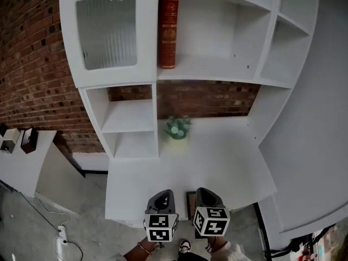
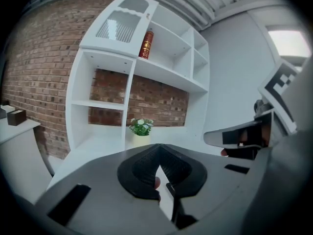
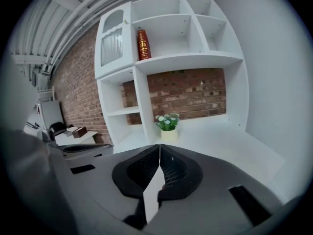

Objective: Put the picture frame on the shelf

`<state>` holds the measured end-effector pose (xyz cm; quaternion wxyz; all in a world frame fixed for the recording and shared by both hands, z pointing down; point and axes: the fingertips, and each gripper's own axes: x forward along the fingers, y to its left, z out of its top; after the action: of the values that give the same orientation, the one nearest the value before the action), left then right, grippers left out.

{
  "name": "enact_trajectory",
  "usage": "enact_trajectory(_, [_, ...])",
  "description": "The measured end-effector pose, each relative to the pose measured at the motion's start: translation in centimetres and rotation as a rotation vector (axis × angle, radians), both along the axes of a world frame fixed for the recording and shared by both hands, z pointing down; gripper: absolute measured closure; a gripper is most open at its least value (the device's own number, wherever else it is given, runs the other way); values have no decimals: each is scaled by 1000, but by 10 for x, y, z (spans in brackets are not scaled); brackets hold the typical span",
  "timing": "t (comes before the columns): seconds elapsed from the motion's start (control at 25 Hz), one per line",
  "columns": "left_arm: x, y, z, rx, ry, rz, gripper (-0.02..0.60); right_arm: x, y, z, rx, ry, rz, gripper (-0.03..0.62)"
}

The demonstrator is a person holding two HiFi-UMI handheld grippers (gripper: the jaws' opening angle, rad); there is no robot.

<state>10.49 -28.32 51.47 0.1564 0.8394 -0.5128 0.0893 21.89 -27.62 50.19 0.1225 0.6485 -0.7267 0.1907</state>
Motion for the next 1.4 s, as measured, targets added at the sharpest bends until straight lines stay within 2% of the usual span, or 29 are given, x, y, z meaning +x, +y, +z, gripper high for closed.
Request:
enact_trajectory(0.16, [-7,-6,11,-12,-41,-43,583,-1,-14,7,-4,-20,-32,569])
enact_trajectory(0.4, [-7,-3,28,-50,-54,-17,583,-3,-5,24,-37,-11,-18,569])
enact_trajectory(0.64, [14,11,54,-106,-66,69,583,23,22,43,-72,-9,64,568])
enact_trajectory(0.96, [35,35,103,-192,-111,151,583,63,70,101,-196,-49,194,566])
enact_trajectory(1.24, [39,42,137,-234,-145,161,583,87,98,154,-282,-103,288,562])
enact_trajectory(1.4, [38,43,149,-247,-159,152,583,88,103,174,-315,-150,303,514])
